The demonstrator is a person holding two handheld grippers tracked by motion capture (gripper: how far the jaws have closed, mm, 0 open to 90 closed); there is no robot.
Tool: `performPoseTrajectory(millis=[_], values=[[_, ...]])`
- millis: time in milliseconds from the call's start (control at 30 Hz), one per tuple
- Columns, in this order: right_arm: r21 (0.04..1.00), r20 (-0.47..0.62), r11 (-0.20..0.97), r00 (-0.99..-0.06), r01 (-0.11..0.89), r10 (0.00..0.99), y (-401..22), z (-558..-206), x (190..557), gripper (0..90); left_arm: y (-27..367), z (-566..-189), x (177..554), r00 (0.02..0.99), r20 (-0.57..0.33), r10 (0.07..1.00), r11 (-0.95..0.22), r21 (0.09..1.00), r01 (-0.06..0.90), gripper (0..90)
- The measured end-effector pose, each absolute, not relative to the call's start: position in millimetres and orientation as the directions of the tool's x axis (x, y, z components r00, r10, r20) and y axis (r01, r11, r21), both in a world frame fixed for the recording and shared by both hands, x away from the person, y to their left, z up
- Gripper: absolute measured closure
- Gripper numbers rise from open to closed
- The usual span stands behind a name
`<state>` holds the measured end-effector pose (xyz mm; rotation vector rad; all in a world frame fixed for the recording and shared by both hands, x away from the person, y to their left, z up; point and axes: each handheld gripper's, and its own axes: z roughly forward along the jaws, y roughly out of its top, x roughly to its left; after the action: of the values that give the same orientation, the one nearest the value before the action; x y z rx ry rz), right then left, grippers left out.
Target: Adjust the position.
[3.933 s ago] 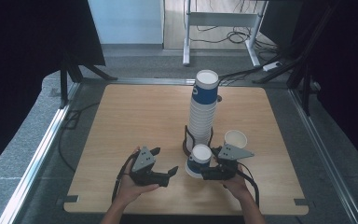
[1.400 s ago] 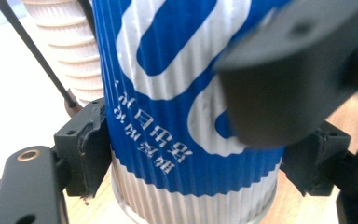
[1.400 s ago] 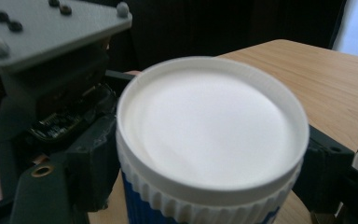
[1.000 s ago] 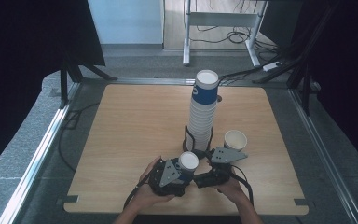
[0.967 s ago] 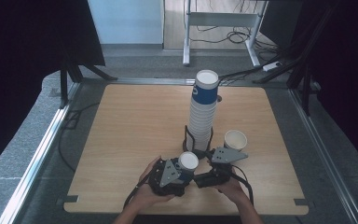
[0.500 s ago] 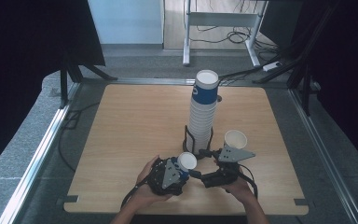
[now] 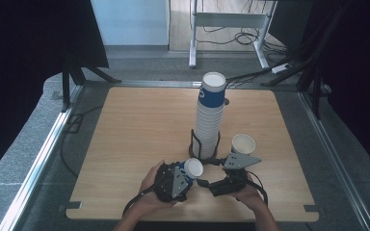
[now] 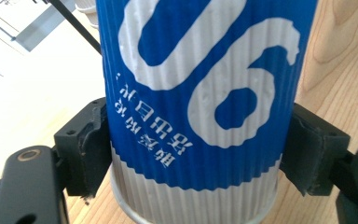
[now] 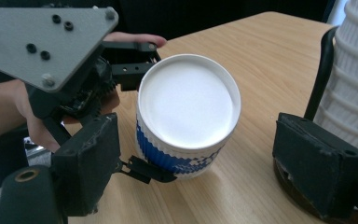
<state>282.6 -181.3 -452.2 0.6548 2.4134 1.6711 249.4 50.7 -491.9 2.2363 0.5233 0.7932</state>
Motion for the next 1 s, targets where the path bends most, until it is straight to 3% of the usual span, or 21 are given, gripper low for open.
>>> performPoseTrajectory(millis=[500,1000], values=[[0.858,0.126,0.407,-0.898,0.312,0.423,-179.9,-462.4,287.2,15.3,42.0,-496.1,243.5,0.689,0.515,0.51,-0.761,0.643,0.083,19.7],[0.855,0.175,0.406,-0.916,0.323,0.362,-168.7,-467.8,287.4,20.4,24.4,-501.5,230.6,0.65,0.621,0.437,-0.817,0.577,-0.002,19.5]])
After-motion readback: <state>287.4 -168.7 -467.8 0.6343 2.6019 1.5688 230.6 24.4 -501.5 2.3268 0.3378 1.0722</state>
